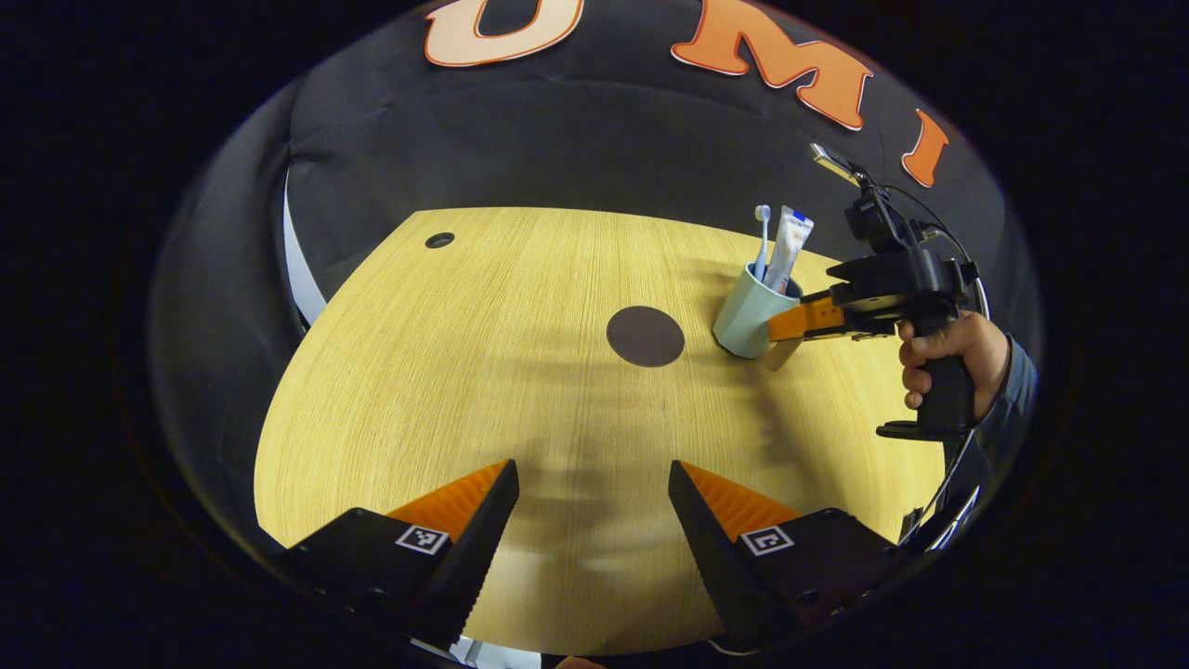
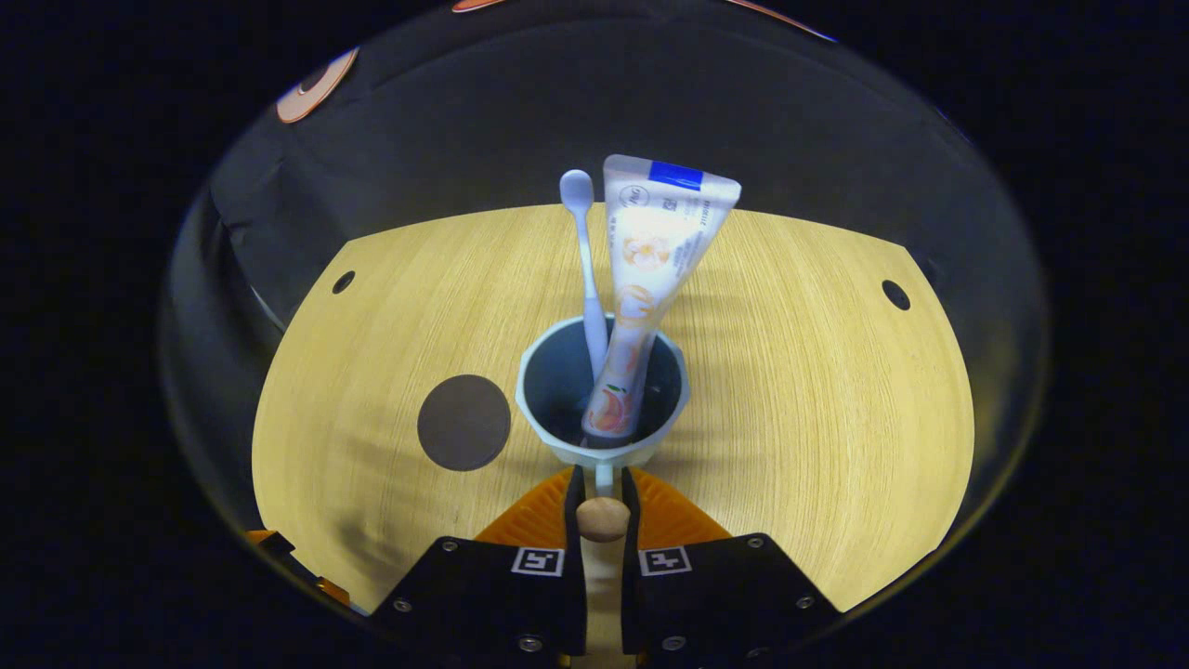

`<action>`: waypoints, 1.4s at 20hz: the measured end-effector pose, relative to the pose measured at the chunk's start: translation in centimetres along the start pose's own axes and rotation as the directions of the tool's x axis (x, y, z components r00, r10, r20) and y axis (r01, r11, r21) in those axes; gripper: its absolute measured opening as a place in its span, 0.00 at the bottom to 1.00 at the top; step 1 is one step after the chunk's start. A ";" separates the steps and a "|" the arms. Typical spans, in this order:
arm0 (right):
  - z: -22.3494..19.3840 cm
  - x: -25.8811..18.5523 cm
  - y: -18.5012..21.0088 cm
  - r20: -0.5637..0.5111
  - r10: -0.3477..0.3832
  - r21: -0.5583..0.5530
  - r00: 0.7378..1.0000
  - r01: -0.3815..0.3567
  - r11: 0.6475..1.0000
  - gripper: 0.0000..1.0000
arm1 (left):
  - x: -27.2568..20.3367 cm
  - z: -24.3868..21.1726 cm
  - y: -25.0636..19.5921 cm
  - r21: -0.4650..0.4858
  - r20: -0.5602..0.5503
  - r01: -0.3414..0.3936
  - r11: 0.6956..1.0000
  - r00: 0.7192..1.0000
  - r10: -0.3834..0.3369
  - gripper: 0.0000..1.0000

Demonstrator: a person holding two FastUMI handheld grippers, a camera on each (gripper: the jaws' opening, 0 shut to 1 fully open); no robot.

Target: Put the toothbrush and toothpaste on the desktop into the cup, then pick up the cup and place it on the coaster on the desktop.

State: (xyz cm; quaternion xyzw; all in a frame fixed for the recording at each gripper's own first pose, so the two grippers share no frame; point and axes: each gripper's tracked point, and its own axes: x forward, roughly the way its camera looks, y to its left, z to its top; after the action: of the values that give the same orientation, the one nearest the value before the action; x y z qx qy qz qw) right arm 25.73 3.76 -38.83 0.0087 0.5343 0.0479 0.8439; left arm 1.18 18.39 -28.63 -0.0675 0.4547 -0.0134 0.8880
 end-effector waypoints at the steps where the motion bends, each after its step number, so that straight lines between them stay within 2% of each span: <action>1: -0.3 0.0 -0.5 -0.005 -0.011 -0.010 1.000 0.011 1.000 0.15 | -0.3 -0.1 0.0 -0.005 -0.001 -0.001 1.000 1.000 0.001 0.98; 2: -0.4 -0.4 -0.5 -0.023 -0.018 -0.007 1.000 0.018 1.000 0.15 | -0.2 -0.1 -0.1 -0.009 -0.002 -0.001 1.000 1.000 0.001 0.98; 8: 0.9 -0.6 -0.2 0.058 0.006 -0.020 0.998 -0.005 1.000 0.14 | -0.1 -0.6 0.5 -0.026 -0.008 -0.010 1.000 1.000 0.010 0.98; 12: 1.4 -0.5 0.2 0.087 0.046 -0.059 0.995 -0.041 0.997 0.14 | -0.4 -0.6 0.6 -0.036 -0.010 -0.011 0.999 1.000 0.010 0.98; 20: 1.6 -0.5 -0.1 0.062 0.119 -0.141 0.991 -0.109 0.984 0.14 | -0.6 -0.5 1.5 -0.060 -0.016 -0.046 0.997 0.999 0.045 0.98; 25: 1.5 -0.9 -0.4 0.011 0.112 -0.146 0.994 -0.110 0.983 0.14 | -0.4 -0.2 1.5 -0.073 -0.021 -0.055 0.996 0.998 0.053 0.98; 28: 2.4 -1.7 -0.7 0.065 0.117 -0.153 0.991 -0.106 0.982 0.25 | -0.1 0.0 1.5 -0.066 -0.019 -0.045 0.997 0.999 0.043 0.98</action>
State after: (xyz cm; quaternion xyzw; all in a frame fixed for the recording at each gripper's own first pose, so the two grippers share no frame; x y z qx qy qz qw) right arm 27.25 2.99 -36.35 -0.0229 0.4961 0.1347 0.8574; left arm 1.06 19.86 -28.72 -0.0870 0.4639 0.0209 0.8813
